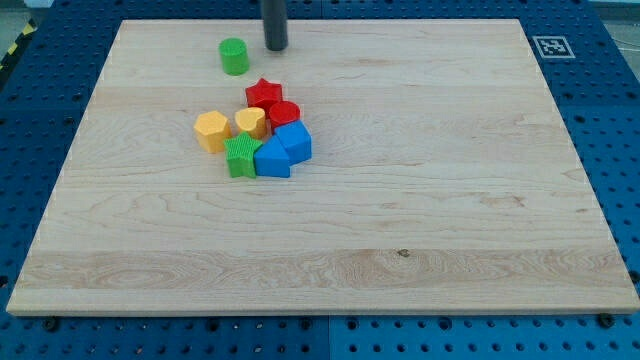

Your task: Move the green circle to the top left of the yellow hexagon

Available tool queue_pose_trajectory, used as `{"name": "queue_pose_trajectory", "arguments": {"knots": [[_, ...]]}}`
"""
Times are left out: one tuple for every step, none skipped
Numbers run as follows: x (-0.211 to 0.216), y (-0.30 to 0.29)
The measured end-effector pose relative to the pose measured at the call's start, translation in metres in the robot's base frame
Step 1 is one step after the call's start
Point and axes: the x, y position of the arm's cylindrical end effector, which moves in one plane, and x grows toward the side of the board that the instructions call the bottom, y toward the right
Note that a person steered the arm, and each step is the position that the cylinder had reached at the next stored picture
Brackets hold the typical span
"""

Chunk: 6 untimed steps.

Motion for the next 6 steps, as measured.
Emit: {"name": "queue_pose_trajectory", "arguments": {"knots": [[0.001, -0.016], [0.014, -0.028], [0.035, -0.033], [0.055, -0.033], [0.072, -0.034], [0.072, -0.047]]}}
